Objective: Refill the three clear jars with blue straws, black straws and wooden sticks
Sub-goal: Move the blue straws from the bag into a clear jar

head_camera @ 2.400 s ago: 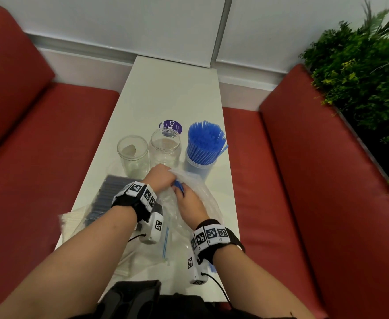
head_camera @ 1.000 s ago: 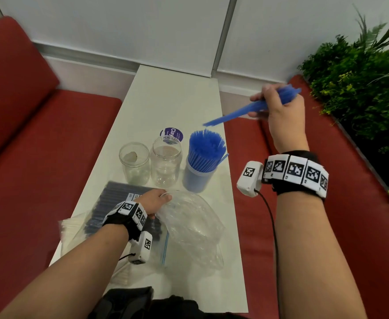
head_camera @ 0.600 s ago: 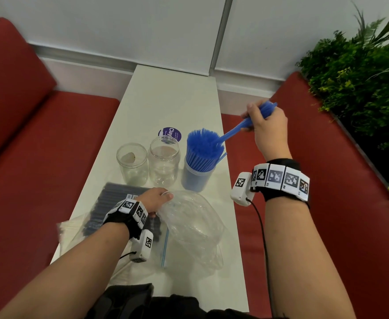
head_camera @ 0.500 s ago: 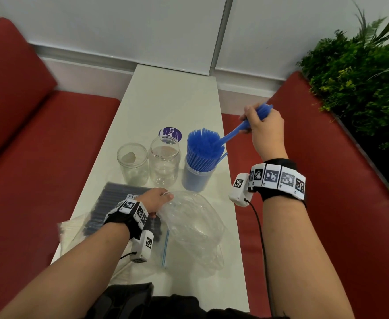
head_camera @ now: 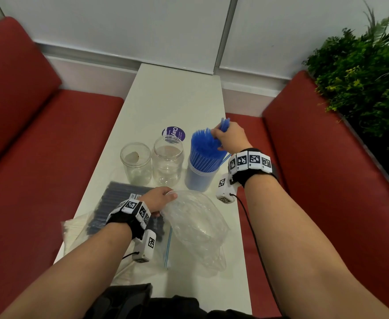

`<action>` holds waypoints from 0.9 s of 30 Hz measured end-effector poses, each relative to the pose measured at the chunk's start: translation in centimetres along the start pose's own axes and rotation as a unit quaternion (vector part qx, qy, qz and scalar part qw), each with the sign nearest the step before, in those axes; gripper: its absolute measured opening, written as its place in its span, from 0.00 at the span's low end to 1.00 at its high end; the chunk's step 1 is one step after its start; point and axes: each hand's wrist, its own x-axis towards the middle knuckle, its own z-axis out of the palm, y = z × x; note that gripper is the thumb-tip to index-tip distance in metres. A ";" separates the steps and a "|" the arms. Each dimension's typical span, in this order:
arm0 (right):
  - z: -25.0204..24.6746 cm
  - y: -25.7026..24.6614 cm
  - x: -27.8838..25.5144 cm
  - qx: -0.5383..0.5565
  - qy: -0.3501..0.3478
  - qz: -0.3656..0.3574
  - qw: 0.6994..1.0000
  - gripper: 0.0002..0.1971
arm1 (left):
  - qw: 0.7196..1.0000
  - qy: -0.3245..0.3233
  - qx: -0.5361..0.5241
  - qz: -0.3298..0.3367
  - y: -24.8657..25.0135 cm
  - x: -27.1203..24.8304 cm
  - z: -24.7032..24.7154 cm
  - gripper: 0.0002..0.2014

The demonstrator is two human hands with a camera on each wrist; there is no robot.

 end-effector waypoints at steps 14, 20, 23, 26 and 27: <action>4.2 1.1 1.4 -0.295 -0.019 -0.101 0.950 0.28 | 0.999 0.007 -0.037 -0.008 -1.4 0.6 -0.5 0.17; 4.7 2.7 1.4 -0.323 -0.073 -0.064 0.941 0.39 | 0.999 0.005 -0.047 -0.017 -1.9 0.7 -0.8 0.17; 2.7 1.6 2.0 -0.222 0.066 -0.075 0.970 0.36 | 0.998 0.001 -0.051 -0.025 -1.9 0.8 -0.7 0.17; 2.6 2.0 1.3 -0.104 0.151 -0.003 0.983 0.36 | 0.999 0.002 -0.049 -0.019 -1.9 0.7 -0.6 0.16; 3.2 2.5 0.9 -0.073 0.133 0.029 0.988 0.39 | 0.999 0.003 -0.047 -0.018 -2.0 0.6 -0.6 0.16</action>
